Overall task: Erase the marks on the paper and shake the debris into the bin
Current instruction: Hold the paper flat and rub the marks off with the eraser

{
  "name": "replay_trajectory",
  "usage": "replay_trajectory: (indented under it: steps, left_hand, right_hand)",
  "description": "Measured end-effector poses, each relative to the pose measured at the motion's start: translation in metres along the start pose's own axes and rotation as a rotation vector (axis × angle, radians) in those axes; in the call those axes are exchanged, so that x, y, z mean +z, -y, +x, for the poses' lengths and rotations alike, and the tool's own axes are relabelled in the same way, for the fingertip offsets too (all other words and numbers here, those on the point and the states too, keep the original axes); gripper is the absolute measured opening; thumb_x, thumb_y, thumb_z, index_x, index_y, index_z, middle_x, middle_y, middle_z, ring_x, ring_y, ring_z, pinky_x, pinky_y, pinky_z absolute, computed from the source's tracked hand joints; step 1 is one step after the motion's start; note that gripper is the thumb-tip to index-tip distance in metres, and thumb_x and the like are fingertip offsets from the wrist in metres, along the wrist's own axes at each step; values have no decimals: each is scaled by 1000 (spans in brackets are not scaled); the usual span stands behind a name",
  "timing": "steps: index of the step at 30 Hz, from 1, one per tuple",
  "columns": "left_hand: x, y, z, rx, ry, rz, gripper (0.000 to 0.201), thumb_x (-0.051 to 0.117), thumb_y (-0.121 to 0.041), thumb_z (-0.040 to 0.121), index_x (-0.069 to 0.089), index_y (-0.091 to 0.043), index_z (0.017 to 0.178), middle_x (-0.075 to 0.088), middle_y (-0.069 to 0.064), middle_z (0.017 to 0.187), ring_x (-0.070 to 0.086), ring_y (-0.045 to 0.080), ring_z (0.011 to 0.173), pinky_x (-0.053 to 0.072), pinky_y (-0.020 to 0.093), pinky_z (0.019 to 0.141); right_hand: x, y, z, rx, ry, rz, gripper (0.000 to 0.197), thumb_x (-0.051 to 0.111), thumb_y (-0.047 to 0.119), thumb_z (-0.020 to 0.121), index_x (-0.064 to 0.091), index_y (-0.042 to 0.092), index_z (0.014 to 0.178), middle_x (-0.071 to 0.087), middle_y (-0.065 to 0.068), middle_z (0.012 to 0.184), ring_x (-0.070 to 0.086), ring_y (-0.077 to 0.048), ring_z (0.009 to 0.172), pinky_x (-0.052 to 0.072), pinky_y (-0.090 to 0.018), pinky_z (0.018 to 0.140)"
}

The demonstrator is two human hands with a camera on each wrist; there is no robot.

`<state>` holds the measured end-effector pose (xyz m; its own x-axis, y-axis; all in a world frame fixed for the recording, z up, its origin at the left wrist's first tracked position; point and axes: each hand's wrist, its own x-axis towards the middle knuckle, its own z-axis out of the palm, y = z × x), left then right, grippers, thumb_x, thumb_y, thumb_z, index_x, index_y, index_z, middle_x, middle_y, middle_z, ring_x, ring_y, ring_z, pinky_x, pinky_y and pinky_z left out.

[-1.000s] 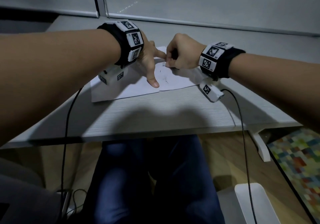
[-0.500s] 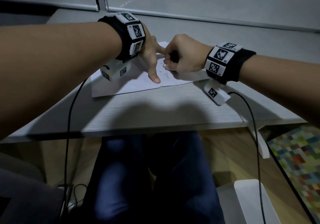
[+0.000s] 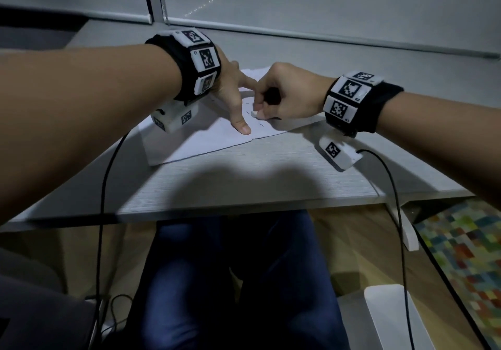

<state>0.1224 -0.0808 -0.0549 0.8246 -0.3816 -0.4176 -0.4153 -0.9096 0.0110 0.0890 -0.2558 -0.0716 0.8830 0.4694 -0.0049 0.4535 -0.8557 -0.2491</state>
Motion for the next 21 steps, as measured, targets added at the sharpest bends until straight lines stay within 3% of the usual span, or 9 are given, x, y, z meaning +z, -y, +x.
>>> replay_trajectory:
  steps: [2, 5, 8, 9, 12, 15, 18, 21]
  left_hand:
    - [0, 1, -2, -4, -38, 27, 119, 74, -92, 56, 17, -68, 158, 36, 8, 141, 40, 36, 144, 36, 45, 98]
    - [-1, 1, -5, -1, -49, 76, 114, 67, -94, 63, 18, -61, 161, 43, 4, 160, 40, 30, 148, 36, 45, 107]
    - [1, -3, -9, 13, -66, 111, 122, 64, -101, 57, 21, -58, 162, 39, 3, 148, 44, 35, 143, 40, 48, 107]
    - [2, -4, -9, 40, -79, 134, 125, 61, -104, 54, 23, -54, 162, 36, 1, 145, 44, 36, 142, 42, 52, 109]
    - [6, -5, -4, 185, -89, 158, 132, 51, -106, 48, 29, -43, 163, 32, -3, 159, 37, 33, 147, 37, 60, 116]
    - [9, -2, -5, 177, -38, 105, 130, 53, -102, 51, 23, -47, 165, 29, -4, 166, 32, 31, 154, 32, 58, 121]
    - [7, -3, -4, 143, -51, 92, 134, 54, -104, 44, 24, -51, 163, 31, -3, 163, 33, 33, 152, 35, 58, 119]
    - [5, -5, -3, 132, -50, 91, 128, 60, -104, 39, 33, -56, 154, 35, 0, 155, 39, 37, 147, 41, 60, 113]
  right_hand:
    - [-4, -7, -1, 32, -28, 2, 17, 81, 34, 89, 79, 17, 87, 75, 5, 79, 63, -8, 68, 51, -18, 67]
    - [-7, -22, 2, 140, -72, -12, 19, 80, 34, 90, 77, 15, 87, 71, 7, 77, 63, -8, 70, 52, -25, 72]
    - [-3, -25, 6, 183, -90, -26, 15, 78, 28, 91, 76, 13, 88, 68, 9, 76, 61, -6, 70, 53, -27, 74]
    - [-2, -25, 7, 189, -100, -29, 14, 78, 26, 91, 76, 13, 88, 70, 6, 77, 62, -9, 70, 55, -27, 75]
    - [1, -22, 9, 202, -128, -53, 11, 76, 23, 91, 75, 14, 85, 71, 2, 76, 64, -16, 70, 56, -29, 72]
    - [3, -17, 9, 179, -146, -38, 14, 77, 25, 88, 76, 13, 82, 71, 1, 74, 65, -18, 70, 52, -25, 66]
    - [6, -10, 8, 158, -132, -42, 13, 76, 21, 86, 75, 10, 80, 74, -3, 75, 68, -20, 71, 57, -28, 67]
    - [7, -2, 4, 114, -110, -24, 13, 74, 17, 85, 72, 8, 76, 70, -1, 67, 62, -9, 59, 48, -23, 60]
